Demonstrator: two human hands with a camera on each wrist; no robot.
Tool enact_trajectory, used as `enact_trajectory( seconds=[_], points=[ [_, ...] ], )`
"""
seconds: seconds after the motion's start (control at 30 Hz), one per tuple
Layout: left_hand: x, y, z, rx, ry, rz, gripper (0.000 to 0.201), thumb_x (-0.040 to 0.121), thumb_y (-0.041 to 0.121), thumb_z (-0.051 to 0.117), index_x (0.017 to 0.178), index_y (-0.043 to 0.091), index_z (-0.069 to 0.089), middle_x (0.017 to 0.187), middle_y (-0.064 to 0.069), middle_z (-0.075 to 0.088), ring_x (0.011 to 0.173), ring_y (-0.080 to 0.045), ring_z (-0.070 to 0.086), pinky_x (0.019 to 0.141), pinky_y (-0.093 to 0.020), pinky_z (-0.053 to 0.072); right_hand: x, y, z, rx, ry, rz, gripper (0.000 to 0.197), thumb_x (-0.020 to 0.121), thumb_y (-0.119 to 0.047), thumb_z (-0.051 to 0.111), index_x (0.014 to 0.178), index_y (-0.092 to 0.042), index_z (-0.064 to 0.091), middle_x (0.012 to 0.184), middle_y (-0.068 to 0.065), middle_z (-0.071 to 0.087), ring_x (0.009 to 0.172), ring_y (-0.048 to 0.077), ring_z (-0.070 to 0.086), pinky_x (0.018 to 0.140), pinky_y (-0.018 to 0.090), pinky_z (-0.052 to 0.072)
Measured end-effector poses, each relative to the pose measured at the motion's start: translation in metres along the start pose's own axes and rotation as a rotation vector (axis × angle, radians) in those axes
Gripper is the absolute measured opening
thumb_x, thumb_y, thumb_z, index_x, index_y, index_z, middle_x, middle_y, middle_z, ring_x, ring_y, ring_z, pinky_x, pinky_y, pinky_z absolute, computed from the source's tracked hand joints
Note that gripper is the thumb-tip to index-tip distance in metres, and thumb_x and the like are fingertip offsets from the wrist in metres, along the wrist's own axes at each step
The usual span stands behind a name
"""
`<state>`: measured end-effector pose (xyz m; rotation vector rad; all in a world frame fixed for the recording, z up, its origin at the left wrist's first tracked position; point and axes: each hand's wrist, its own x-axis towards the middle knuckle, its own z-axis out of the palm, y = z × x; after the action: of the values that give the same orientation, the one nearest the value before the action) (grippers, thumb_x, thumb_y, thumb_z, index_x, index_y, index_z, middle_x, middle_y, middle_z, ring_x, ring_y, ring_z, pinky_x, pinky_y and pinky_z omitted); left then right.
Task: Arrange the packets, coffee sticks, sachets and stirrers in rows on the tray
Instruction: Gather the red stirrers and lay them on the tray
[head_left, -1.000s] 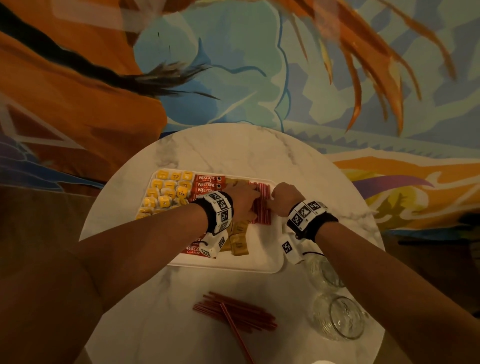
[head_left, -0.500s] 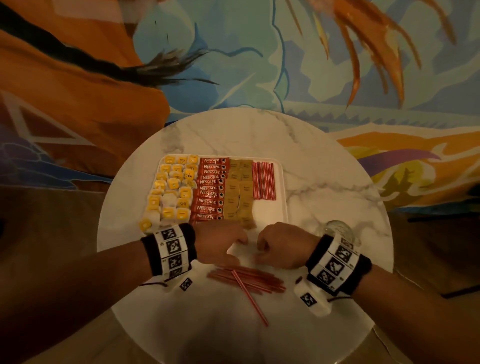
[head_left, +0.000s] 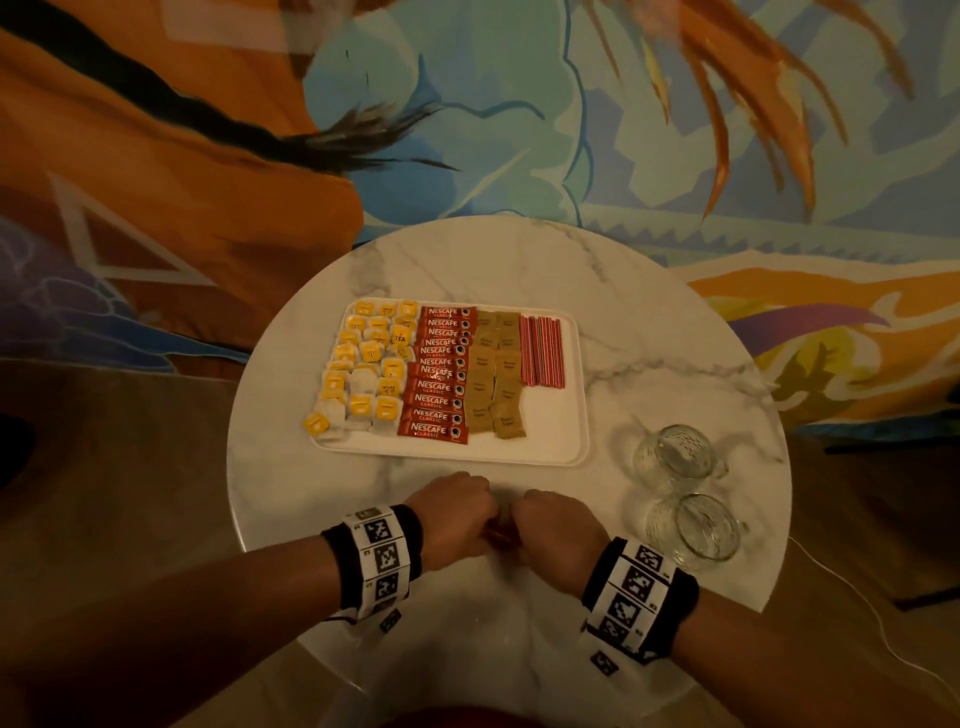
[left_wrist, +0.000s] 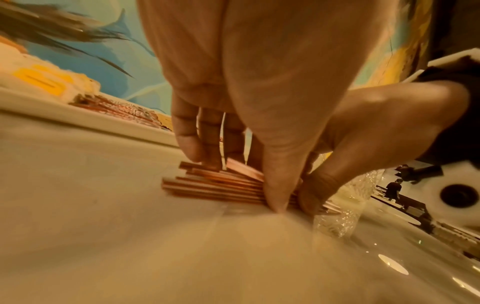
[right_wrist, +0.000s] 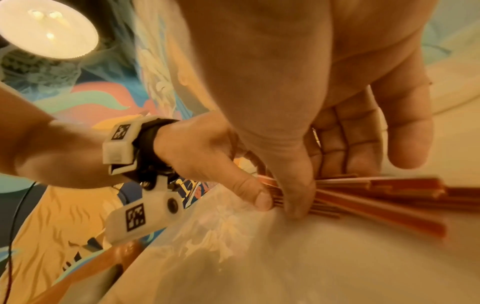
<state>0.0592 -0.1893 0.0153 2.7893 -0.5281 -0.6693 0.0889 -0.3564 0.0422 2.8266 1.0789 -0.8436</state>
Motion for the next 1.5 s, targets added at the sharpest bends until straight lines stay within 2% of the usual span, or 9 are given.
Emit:
enact_trajectory(
  seconds=[0.4, 0.57, 0.73, 0.9, 1.07, 1.2, 1.27, 1.4, 1.5],
  points=[
    [-0.003, 0.002, 0.017, -0.038, 0.032, -0.054, 0.024, 0.1, 0.025, 0.05, 0.093, 0.011, 0.069, 0.096, -0.008, 0.065, 0.084, -0.022, 0.061, 0.079, -0.038, 0.053, 0.0, -0.002, 0.006, 0.071, -0.056, -0.093, 0.022, 0.096, -0.015, 0.052, 0.112, -0.005, 0.064, 0.113, 0.014, 0.065, 0.101, 0.032, 0.063, 0.08, 0.035, 0.046],
    [-0.005, 0.002, 0.025, 0.066, 0.013, -0.017, 0.029, 0.105, 0.024, 0.04, 0.108, 0.01, 0.064, 0.105, -0.011, 0.063, 0.091, -0.027, 0.059, 0.081, -0.042, 0.051, 0.002, -0.001, 0.016, 0.007, -0.011, -0.111, 0.031, 0.103, -0.024, 0.043, 0.125, -0.007, 0.056, 0.122, 0.015, 0.058, 0.105, 0.031, 0.059, 0.086, 0.04, 0.047],
    [-0.011, 0.004, 0.034, 0.215, 0.089, 0.048, 0.051, 0.098, 0.027, 0.013, 0.122, 0.007, 0.053, 0.113, -0.013, 0.058, 0.095, -0.03, 0.054, 0.084, -0.045, 0.047, 0.001, 0.001, 0.025, -0.128, 0.075, -0.148, 0.046, 0.104, -0.032, 0.02, 0.129, -0.008, 0.051, 0.121, 0.014, 0.058, 0.101, 0.032, 0.059, 0.081, 0.041, 0.045],
    [-0.01, 0.003, 0.024, 0.174, 0.041, 0.015, 0.034, 0.105, 0.02, 0.027, 0.126, 0.007, 0.051, 0.117, -0.014, 0.057, 0.099, -0.03, 0.055, 0.089, -0.042, 0.044, 0.004, 0.008, 0.025, -0.082, 0.062, -0.159, 0.036, 0.106, -0.025, 0.032, 0.134, -0.008, 0.048, 0.127, 0.014, 0.056, 0.106, 0.032, 0.059, 0.086, 0.042, 0.047],
    [-0.005, -0.007, 0.011, -0.047, -0.075, 0.005, 0.022, 0.099, 0.012, 0.044, 0.119, 0.01, 0.054, 0.113, -0.01, 0.06, 0.097, -0.026, 0.057, 0.089, -0.04, 0.048, 0.003, 0.01, 0.022, -0.077, 0.043, -0.215, 0.059, 0.1, -0.038, 0.009, 0.131, -0.007, 0.048, 0.124, 0.015, 0.059, 0.101, 0.032, 0.061, 0.077, 0.039, 0.044],
    [-0.002, -0.018, -0.003, -0.159, -0.041, -0.008, 0.015, 0.101, 0.022, 0.051, 0.112, 0.017, 0.059, 0.107, -0.003, 0.063, 0.094, -0.019, 0.058, 0.088, -0.037, 0.049, 0.005, 0.013, 0.002, 0.075, -0.002, -0.214, 0.035, 0.108, -0.032, 0.03, 0.132, -0.013, 0.048, 0.124, 0.011, 0.062, 0.105, 0.028, 0.061, 0.08, 0.032, 0.038],
    [-0.004, -0.025, -0.015, -0.212, 0.046, -0.047, 0.017, 0.099, 0.035, 0.057, 0.108, 0.022, 0.062, 0.102, 0.003, 0.064, 0.09, -0.014, 0.058, 0.082, -0.031, 0.048, 0.007, 0.018, -0.007, 0.171, -0.028, -0.197, 0.032, 0.108, -0.032, 0.034, 0.131, -0.015, 0.047, 0.122, 0.008, 0.062, 0.101, 0.026, 0.059, 0.078, 0.028, 0.033],
    [-0.011, -0.049, -0.021, -0.646, 0.378, -0.147, 0.035, 0.087, 0.043, 0.073, 0.115, 0.031, 0.057, 0.105, 0.014, 0.065, 0.094, -0.003, 0.063, 0.082, -0.027, 0.055, 0.02, 0.04, -0.014, 0.429, 0.008, -0.156, 0.023, 0.107, -0.04, 0.036, 0.112, -0.022, 0.048, 0.104, 0.0, 0.063, 0.091, 0.02, 0.061, 0.083, 0.039, 0.049],
    [-0.014, -0.053, -0.023, -1.116, 0.528, -0.22, 0.053, 0.083, 0.046, 0.077, 0.126, 0.026, 0.053, 0.113, 0.004, 0.07, 0.105, -0.013, 0.068, 0.083, -0.029, 0.058, 0.025, 0.046, -0.023, 0.65, 0.041, -0.189, 0.017, 0.107, -0.04, 0.036, 0.106, -0.03, 0.05, 0.086, -0.015, 0.053, 0.073, -0.001, 0.051, 0.074, 0.024, 0.048]
  ],
)
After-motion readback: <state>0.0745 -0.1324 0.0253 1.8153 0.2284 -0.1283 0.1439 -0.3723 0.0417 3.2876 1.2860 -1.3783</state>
